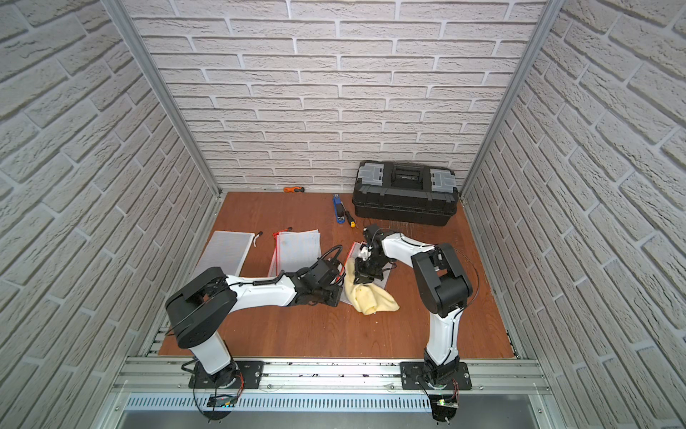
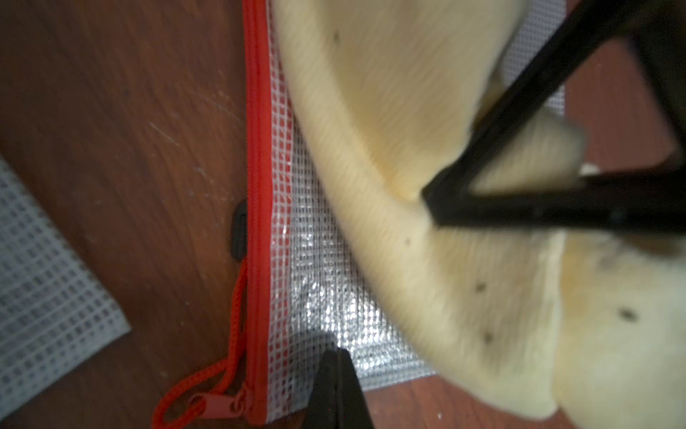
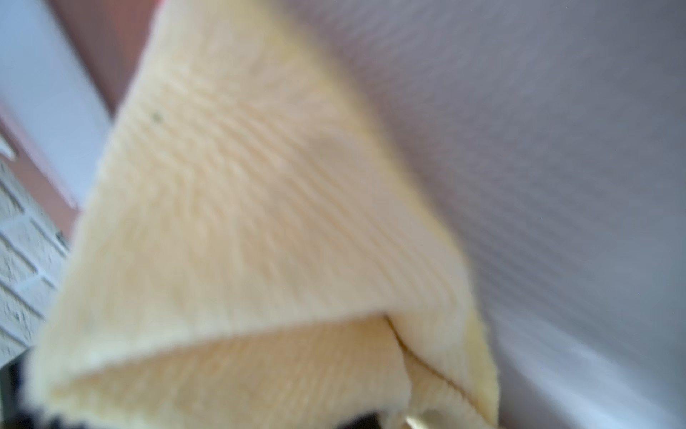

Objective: Wipe the document bag
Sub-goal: Wipe the dirt from the document bag.

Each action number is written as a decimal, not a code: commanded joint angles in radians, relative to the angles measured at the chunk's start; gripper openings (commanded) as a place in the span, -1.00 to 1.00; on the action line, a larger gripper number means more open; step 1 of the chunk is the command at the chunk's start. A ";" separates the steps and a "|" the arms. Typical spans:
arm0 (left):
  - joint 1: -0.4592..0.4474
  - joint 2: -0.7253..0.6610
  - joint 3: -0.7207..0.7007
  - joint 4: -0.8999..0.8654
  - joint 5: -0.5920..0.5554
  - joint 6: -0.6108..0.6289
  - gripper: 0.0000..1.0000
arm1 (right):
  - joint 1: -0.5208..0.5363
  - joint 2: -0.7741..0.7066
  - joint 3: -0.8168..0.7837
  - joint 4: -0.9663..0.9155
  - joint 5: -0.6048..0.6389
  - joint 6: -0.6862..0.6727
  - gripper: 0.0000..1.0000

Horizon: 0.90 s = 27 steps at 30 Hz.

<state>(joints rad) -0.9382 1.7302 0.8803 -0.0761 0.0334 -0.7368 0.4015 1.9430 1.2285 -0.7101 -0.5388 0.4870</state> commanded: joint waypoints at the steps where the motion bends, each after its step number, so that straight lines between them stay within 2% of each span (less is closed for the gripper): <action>1: -0.004 0.021 -0.015 -0.074 -0.010 -0.002 -1.00 | -0.018 0.051 0.016 0.048 -0.024 0.067 -0.96; 6: -0.007 0.021 -0.017 -0.072 -0.012 -0.004 -1.00 | -0.102 0.089 0.093 -0.002 0.001 0.034 -0.96; 14: -0.007 0.021 -0.023 -0.060 -0.012 -0.003 -1.00 | -0.340 0.068 0.212 -0.162 0.047 -0.083 -0.96; 18: -0.006 0.022 -0.019 -0.059 -0.005 0.004 -1.00 | -0.384 0.083 0.234 -0.199 0.058 -0.111 -0.96; 22: -0.007 0.016 -0.029 -0.051 -0.004 0.002 -1.00 | -0.341 0.053 0.206 -0.180 0.070 -0.088 -0.96; 27: -0.007 0.032 -0.018 -0.053 0.003 0.005 -1.00 | -0.149 0.058 0.194 -0.155 0.077 -0.046 -0.96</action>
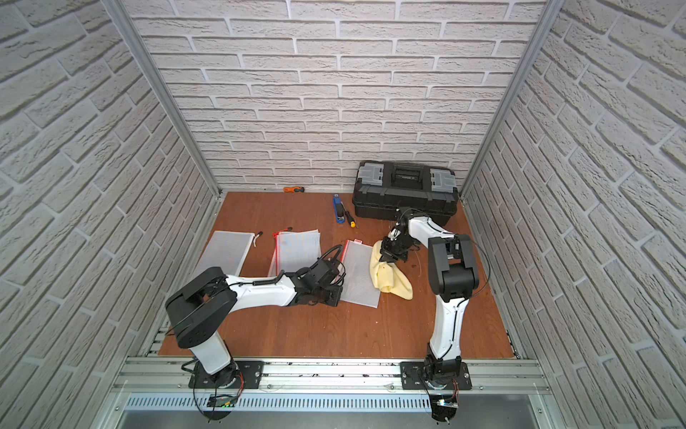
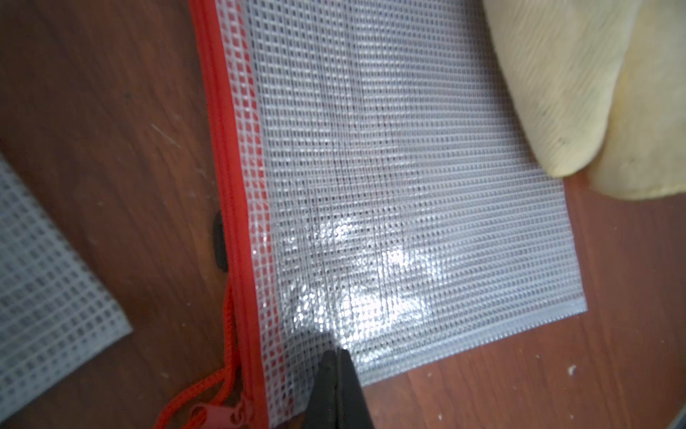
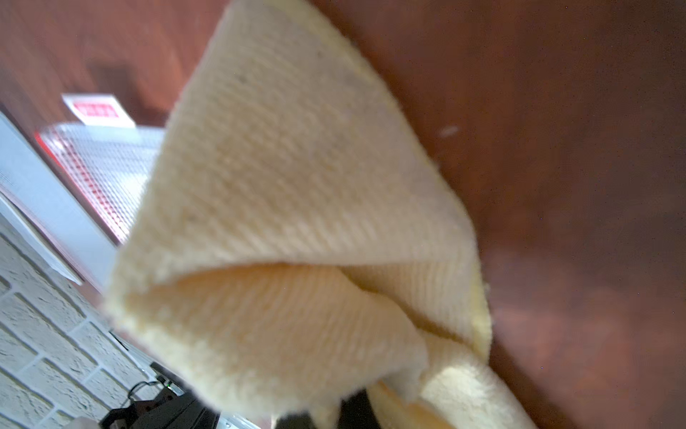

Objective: Wipe the document bag
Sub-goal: Wipe the dirt from the document bag.

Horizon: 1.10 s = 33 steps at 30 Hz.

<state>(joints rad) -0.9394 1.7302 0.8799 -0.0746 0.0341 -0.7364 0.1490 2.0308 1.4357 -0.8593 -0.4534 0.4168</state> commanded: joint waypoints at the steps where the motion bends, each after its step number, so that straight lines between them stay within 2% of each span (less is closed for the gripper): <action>1: -0.005 0.034 -0.017 -0.057 0.003 0.005 -1.00 | 0.140 -0.022 -0.016 0.015 -0.024 0.043 -0.96; 5: -0.006 0.028 -0.018 -0.062 0.000 0.005 -1.00 | 0.197 0.040 -0.013 0.154 -0.172 0.128 -0.96; 9: -0.006 0.027 -0.017 -0.068 -0.002 0.003 -1.00 | 0.182 0.089 0.098 0.071 -0.093 0.090 -0.96; 14: -0.007 0.027 -0.016 -0.069 -0.008 -0.001 -1.00 | 0.063 0.077 0.116 0.023 -0.070 0.054 -0.96; 20: -0.007 0.032 -0.013 -0.070 -0.004 0.002 -1.00 | -0.124 -0.007 0.011 -0.001 -0.047 -0.007 -0.96; 23: -0.008 0.039 -0.007 -0.074 0.001 0.005 -1.00 | -0.168 -0.043 -0.038 -0.014 -0.023 -0.037 -0.96; 27: -0.008 0.045 -0.002 -0.079 0.003 0.007 -1.00 | -0.149 -0.119 -0.096 0.010 -0.044 -0.024 -0.96; 33: -0.007 0.054 0.008 -0.085 0.007 0.009 -1.00 | 0.037 -0.143 -0.107 0.008 -0.003 0.023 -0.96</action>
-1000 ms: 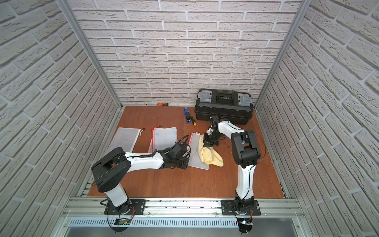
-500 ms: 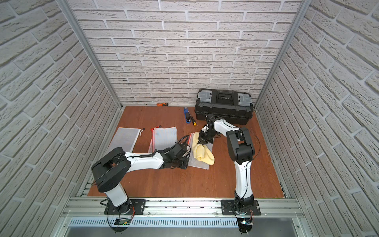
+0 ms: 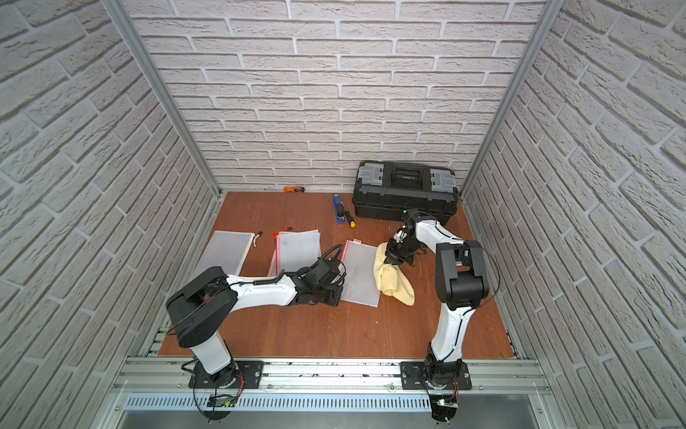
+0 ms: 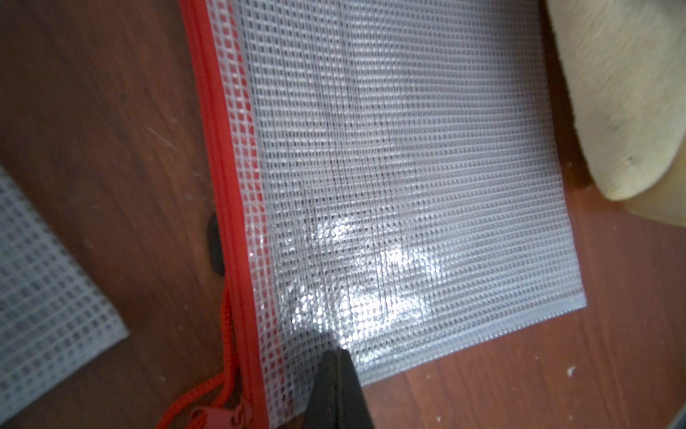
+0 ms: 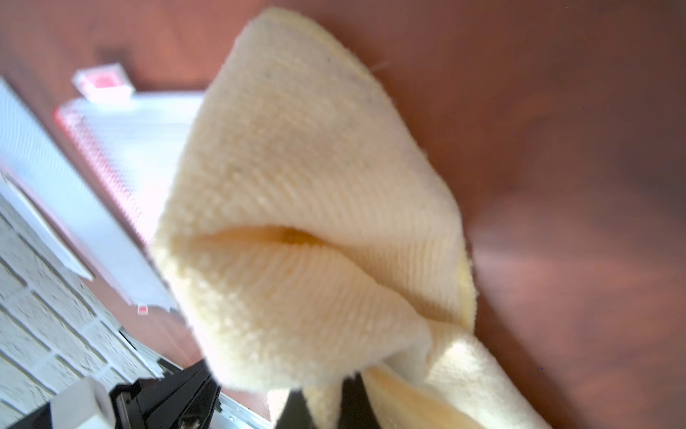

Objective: Wipe the document bag
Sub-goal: Wipe the dirt from the document bag.

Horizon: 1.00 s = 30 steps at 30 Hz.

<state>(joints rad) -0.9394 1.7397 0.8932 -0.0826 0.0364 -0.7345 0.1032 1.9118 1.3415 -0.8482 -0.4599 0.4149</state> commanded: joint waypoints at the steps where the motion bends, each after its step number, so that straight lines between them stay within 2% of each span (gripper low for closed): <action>1: -0.007 0.047 -0.003 -0.078 0.004 0.006 -1.00 | 0.119 -0.022 -0.027 0.016 -0.008 0.049 -0.96; 5: -0.008 0.060 0.010 -0.089 0.007 0.009 -1.00 | 0.218 -0.033 -0.105 0.121 -0.031 0.142 -0.96; 9: -0.009 0.061 0.013 -0.094 0.013 0.015 -1.00 | 0.224 -0.059 -0.180 0.164 -0.017 0.168 -0.96; 13: -0.009 0.062 0.016 -0.093 0.010 0.013 -1.00 | 0.150 -0.098 -0.273 0.167 -0.005 0.140 -0.96; 17: -0.014 0.053 0.013 -0.100 -0.002 0.010 -1.00 | -0.011 -0.190 -0.376 0.132 0.017 0.072 -0.96; 20: -0.015 0.053 0.012 -0.100 -0.003 0.010 -1.00 | -0.116 -0.260 -0.392 0.053 0.069 0.001 -0.96; 23: -0.015 0.058 0.021 -0.106 -0.004 0.011 -1.00 | -0.144 -0.297 -0.370 0.013 0.084 -0.018 -0.96; 26: -0.015 0.051 0.036 -0.126 -0.012 0.022 -1.00 | -0.112 -0.337 -0.371 0.081 -0.018 0.048 -0.96; 27: -0.015 0.043 0.043 -0.134 -0.018 0.029 -0.92 | -0.086 -0.344 -0.366 0.107 -0.046 0.074 -0.96; 30: -0.016 -0.009 0.059 -0.133 -0.033 0.070 -0.04 | 0.013 -0.313 -0.326 0.129 -0.040 0.107 -0.96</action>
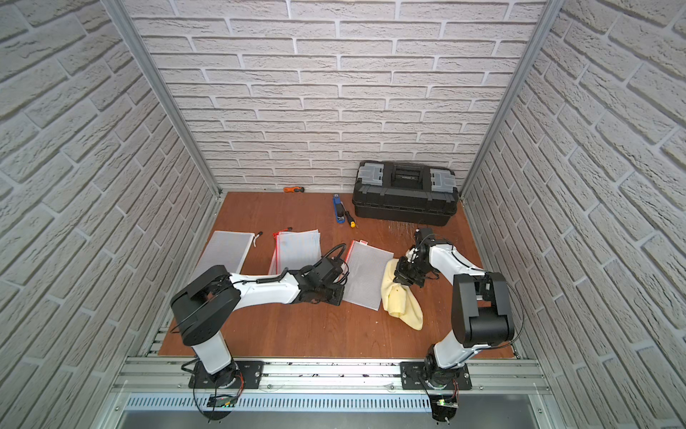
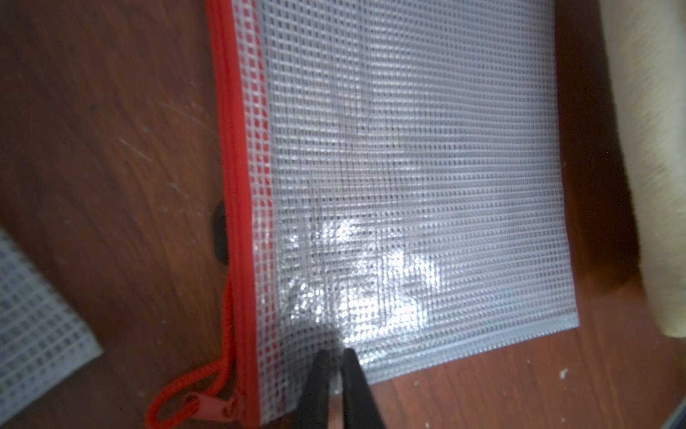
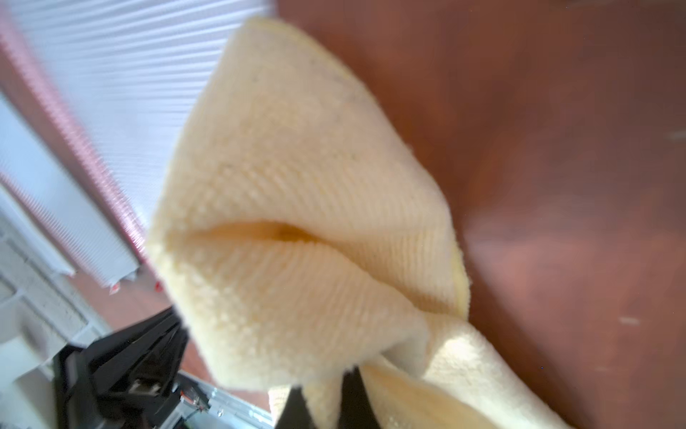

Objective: Wipe the document bag
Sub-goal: Wipe the dirt from the document bag, then adjust the document bag at the center of the board.

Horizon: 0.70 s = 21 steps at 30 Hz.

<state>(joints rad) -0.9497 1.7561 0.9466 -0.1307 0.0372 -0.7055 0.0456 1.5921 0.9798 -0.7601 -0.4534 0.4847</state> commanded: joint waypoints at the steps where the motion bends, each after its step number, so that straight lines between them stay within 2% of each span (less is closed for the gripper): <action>1: -0.002 -0.047 0.013 -0.085 -0.036 0.053 0.12 | 0.095 0.031 0.044 0.053 -0.047 0.040 -0.96; 3: 0.005 -0.087 0.024 -0.080 -0.028 0.070 0.34 | 0.112 0.087 0.035 0.085 -0.060 0.052 -0.96; 8: 0.068 -0.187 0.025 -0.070 0.055 0.129 0.53 | 0.112 0.160 -0.007 0.155 -0.084 0.058 -0.96; 12: 0.244 -0.239 0.000 0.010 0.263 0.180 0.58 | 0.112 0.184 -0.034 0.176 -0.092 0.052 -0.96; 14: 0.332 -0.217 0.021 0.033 0.375 0.211 0.58 | 0.112 0.182 -0.051 0.191 -0.099 0.051 -0.96; 16: 0.381 -0.157 0.077 -0.001 0.457 0.276 0.57 | 0.112 0.183 -0.062 0.199 -0.100 0.051 -0.96; 21: 0.390 0.028 0.248 -0.115 0.646 0.421 0.50 | 0.112 0.176 -0.090 0.236 -0.113 0.067 -0.96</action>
<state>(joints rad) -0.5468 1.7191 1.1477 -0.1883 0.4900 -0.4126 0.1562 1.7657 0.9295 -0.5491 -0.6098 0.5388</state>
